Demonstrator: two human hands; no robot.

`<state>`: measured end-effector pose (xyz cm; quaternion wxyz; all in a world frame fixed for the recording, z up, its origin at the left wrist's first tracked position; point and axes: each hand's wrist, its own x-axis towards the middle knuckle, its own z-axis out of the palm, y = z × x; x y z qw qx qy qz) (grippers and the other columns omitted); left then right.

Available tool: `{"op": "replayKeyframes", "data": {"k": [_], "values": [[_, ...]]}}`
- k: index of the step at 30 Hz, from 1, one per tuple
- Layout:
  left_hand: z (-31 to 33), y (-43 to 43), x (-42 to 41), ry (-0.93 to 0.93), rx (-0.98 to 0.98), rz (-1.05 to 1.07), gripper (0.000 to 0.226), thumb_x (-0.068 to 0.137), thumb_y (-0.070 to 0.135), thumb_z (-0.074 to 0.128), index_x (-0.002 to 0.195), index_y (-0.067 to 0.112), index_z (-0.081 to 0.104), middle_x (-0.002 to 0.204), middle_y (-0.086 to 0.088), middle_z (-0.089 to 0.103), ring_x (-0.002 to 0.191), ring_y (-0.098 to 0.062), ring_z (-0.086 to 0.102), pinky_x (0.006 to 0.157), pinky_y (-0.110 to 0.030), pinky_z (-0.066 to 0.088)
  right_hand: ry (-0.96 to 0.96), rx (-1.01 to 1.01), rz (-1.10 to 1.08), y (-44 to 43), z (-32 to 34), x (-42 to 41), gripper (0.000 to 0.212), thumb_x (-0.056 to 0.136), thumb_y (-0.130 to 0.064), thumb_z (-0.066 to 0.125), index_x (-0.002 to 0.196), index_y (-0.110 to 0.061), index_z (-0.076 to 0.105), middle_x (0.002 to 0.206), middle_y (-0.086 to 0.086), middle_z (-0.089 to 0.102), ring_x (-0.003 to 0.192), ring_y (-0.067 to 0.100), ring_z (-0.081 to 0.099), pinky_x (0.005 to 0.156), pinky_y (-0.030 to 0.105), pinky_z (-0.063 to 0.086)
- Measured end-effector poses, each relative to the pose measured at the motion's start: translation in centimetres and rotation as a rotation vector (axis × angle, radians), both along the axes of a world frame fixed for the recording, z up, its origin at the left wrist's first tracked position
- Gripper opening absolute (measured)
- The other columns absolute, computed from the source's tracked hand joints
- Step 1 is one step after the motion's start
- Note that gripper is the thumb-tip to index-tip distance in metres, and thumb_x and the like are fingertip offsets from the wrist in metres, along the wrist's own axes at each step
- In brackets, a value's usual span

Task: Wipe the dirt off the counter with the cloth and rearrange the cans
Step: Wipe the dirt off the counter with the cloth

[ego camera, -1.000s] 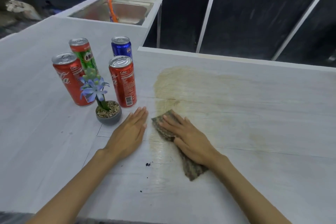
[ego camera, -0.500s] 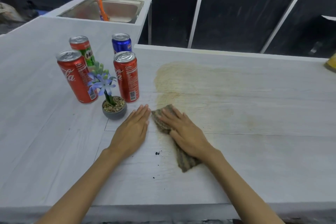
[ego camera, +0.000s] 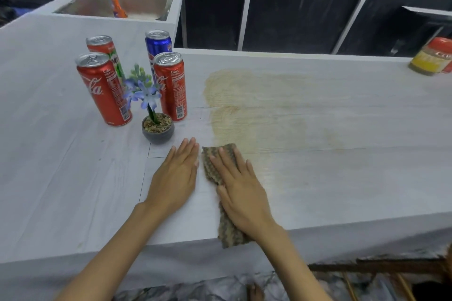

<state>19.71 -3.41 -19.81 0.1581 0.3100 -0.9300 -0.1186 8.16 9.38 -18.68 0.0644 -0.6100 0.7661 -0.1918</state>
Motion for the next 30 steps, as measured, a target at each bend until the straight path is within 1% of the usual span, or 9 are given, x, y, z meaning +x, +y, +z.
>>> {"op": "replayKeyframes", "data": {"k": [3,5,8,12,15,18,21,25,30], "values": [[0.2,0.3,0.5,-0.011,-0.002,-0.012,0.048,0.099,0.024,0.020,0.146,0.012,0.012,0.156,0.001,0.009,0.144,-0.008,0.002,0.113,-0.019,-0.008,0.048,0.039,-0.034,3.7,0.2,-1.9,0.054,0.095,-0.037,0.017,0.147,-0.034,0.001,0.155,-0.015,-0.009,0.143,0.008,-0.020,0.115,0.027,-0.016],[0.3,0.5,0.9,-0.027,0.007,-0.019,0.049,0.100,0.025,0.017,0.146,0.013,0.009,0.157,0.002,0.006,0.144,-0.007,0.000,0.113,-0.019,-0.008,0.043,0.077,-0.162,4.5,0.9,-4.6,0.053,0.099,-0.028,0.026,0.147,-0.032,0.003,0.157,-0.012,-0.005,0.144,0.010,-0.016,0.116,0.029,-0.011],[0.4,0.8,1.7,-0.038,0.009,-0.022,0.049,0.100,0.025,0.017,0.146,0.013,0.009,0.157,0.002,0.006,0.144,-0.007,0.001,0.114,-0.020,-0.007,0.032,0.131,-0.296,1.5,1.9,-6.2,0.052,0.100,-0.025,0.025,0.149,-0.024,0.006,0.159,-0.004,-0.002,0.146,0.016,-0.012,0.118,0.034,-0.005],[0.6,1.0,1.8,-0.026,-0.004,-0.013,0.048,0.099,0.022,0.020,0.146,0.013,0.011,0.157,0.001,0.009,0.144,-0.008,0.003,0.113,-0.020,-0.007,0.055,0.057,-0.215,-3.5,0.9,-0.4,0.054,0.099,-0.029,0.023,0.149,-0.022,0.004,0.159,-0.001,-0.001,0.146,0.021,-0.012,0.118,0.038,-0.003],[0.6,1.0,1.8,-0.010,-0.005,-0.011,0.050,0.098,0.018,0.025,0.146,0.012,0.011,0.156,0.000,0.011,0.144,-0.009,0.005,0.113,-0.020,-0.006,0.071,-0.001,-0.125,-2.4,-0.2,3.6,0.057,0.096,-0.032,0.023,0.149,-0.024,0.004,0.159,-0.003,0.000,0.145,0.019,-0.013,0.117,0.036,-0.007],[0.6,0.9,2.0,-0.026,-0.025,0.006,0.049,0.099,0.023,0.020,0.146,0.012,0.012,0.157,0.001,0.010,0.144,-0.008,0.004,0.113,-0.020,-0.007,0.107,0.018,-0.101,-0.7,-0.2,1.0,0.057,0.097,-0.031,0.027,0.149,-0.025,0.005,0.159,-0.004,0.002,0.146,0.018,-0.011,0.118,0.039,-0.005],[0.5,0.9,2.2,-0.029,-0.006,0.019,0.049,0.100,0.025,0.017,0.146,0.014,0.010,0.157,0.002,0.008,0.144,-0.007,0.001,0.113,-0.019,-0.008,0.082,0.055,-0.223,-0.2,0.4,-3.9,0.054,0.098,-0.029,0.027,0.149,-0.025,0.008,0.159,-0.004,0.004,0.146,0.017,-0.008,0.118,0.039,0.000],[0.7,0.8,2.5,-0.023,0.027,0.030,0.048,0.100,0.023,0.019,0.146,0.013,0.012,0.157,0.002,0.009,0.144,-0.007,0.003,0.112,-0.019,-0.007,0.040,0.115,-0.282,-4.4,1.5,-6.3,0.052,0.100,-0.026,0.025,0.149,-0.020,0.009,0.159,0.000,0.003,0.146,0.022,-0.006,0.118,0.039,0.001],[0.7,0.8,2.2,0.002,0.011,0.056,0.048,0.100,0.022,0.021,0.146,0.012,0.015,0.156,0.001,0.012,0.144,-0.007,0.004,0.112,-0.018,-0.007,0.046,0.048,-0.037,-6.5,1.0,-0.5,0.052,0.099,-0.027,0.026,0.149,-0.023,0.010,0.159,-0.003,0.004,0.146,0.018,-0.007,0.118,0.036,-0.002]]}}
